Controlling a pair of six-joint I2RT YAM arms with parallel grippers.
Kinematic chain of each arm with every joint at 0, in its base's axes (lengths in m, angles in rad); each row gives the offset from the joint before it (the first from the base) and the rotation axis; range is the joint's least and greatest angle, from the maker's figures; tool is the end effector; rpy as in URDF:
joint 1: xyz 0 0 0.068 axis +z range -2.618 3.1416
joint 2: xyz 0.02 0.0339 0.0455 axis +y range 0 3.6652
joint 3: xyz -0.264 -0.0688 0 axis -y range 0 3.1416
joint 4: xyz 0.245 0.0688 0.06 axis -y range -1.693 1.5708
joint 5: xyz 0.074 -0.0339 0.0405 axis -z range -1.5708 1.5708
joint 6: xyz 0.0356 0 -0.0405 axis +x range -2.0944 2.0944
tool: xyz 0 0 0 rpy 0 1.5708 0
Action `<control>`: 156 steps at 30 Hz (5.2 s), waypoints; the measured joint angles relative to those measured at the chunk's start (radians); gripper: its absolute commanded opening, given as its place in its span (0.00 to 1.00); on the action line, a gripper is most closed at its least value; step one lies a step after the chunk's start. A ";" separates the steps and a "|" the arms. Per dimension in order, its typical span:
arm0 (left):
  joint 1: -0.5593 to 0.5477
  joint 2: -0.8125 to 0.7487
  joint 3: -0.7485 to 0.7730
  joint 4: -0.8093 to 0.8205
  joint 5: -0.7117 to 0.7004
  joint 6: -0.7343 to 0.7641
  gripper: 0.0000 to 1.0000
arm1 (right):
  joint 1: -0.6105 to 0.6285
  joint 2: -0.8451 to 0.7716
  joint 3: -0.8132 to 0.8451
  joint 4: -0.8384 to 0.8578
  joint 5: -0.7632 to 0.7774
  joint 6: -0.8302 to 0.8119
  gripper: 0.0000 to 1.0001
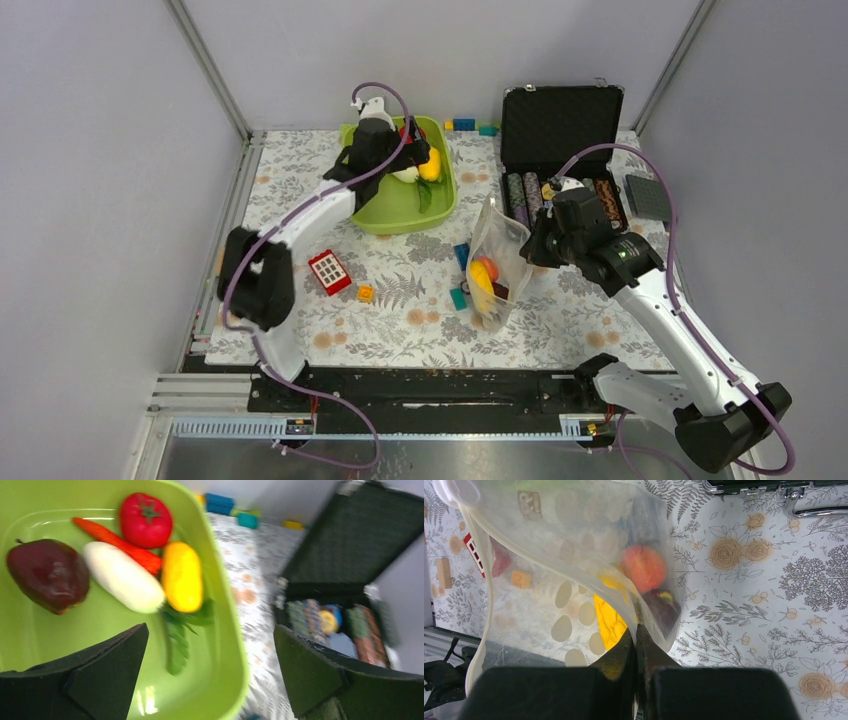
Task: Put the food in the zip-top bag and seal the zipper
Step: Pick up the fake fruit from the bin, then place the fake fruit in the zipper food storage bag, then pick up the fake vegetable from the bin.
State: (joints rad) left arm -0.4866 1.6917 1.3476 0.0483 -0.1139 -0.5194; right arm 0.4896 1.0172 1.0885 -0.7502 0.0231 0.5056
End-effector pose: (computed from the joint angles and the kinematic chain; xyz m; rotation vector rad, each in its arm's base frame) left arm 0.3620 -0.1869 0.3175 -0.1117 1.9034 -0.5850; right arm 0.1827 0.0964 0.3466 0.0311 2.2992 0.5014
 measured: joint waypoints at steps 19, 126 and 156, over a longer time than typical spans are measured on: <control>0.187 0.521 0.475 -0.328 -0.249 -0.184 0.98 | 0.000 0.000 -0.006 0.000 0.022 0.000 0.00; -0.473 -0.274 -0.087 -0.062 0.554 0.336 0.99 | 0.000 -0.084 -0.021 -0.024 0.109 -0.022 0.00; 0.126 0.206 0.152 -0.154 0.220 -0.173 0.99 | 0.000 -0.086 -0.022 -0.024 0.110 -0.023 0.00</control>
State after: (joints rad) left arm -0.3611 1.8980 1.4994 -0.1062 0.1062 -0.6922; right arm 0.4896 0.9310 1.0664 -0.7742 0.1333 0.4831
